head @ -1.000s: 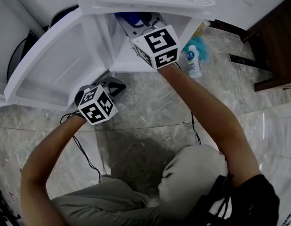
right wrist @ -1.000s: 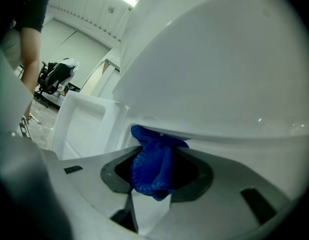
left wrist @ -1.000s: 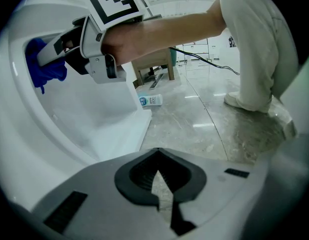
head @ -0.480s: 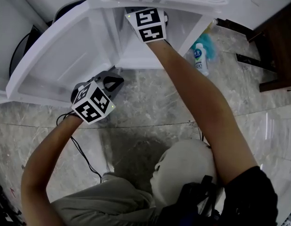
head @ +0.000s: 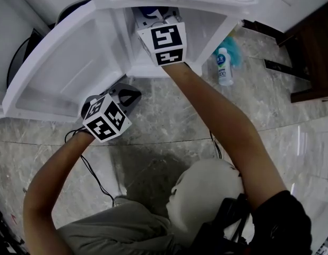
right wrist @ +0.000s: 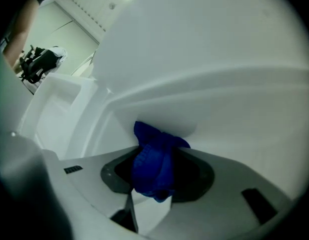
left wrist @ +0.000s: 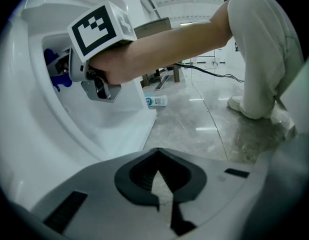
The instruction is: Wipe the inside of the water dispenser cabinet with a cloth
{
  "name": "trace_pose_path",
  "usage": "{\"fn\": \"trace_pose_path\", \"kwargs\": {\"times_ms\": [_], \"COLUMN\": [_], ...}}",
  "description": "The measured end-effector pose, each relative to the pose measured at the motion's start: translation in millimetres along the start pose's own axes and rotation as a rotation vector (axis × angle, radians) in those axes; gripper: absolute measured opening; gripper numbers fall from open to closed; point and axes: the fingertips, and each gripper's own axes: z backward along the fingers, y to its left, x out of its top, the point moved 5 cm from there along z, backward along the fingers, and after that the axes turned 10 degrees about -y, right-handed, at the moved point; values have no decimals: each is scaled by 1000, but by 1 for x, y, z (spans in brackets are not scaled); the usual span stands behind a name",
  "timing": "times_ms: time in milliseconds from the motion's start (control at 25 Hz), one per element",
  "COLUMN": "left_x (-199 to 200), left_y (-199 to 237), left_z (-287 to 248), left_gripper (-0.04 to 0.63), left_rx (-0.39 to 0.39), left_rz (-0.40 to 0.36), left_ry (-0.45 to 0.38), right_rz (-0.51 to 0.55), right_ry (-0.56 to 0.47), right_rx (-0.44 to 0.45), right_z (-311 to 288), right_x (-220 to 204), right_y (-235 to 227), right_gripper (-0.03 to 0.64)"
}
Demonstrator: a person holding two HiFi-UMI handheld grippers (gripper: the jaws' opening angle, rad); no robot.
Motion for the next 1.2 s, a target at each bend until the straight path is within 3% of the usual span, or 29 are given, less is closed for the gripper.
{"fn": "trace_pose_path", "kwargs": {"times_ms": [360,800,1200], "left_x": [-7,-5,-3], "left_y": [-5,-3,7], "left_z": [0,-7,0], "left_gripper": [3,3,3], "left_rx": [-12,-15,3], "left_rz": [-3,-22,-25], "left_ry": [21,19,22], "right_rz": [24,-65,-18], "right_ry": [41,-10,75], "right_rx": [-50,-46,-53], "right_z": [-30,-1,-27], "right_x": [-15,0,-17], "right_y": [-20,-1,-20], "right_gripper": [137,138,138]}}
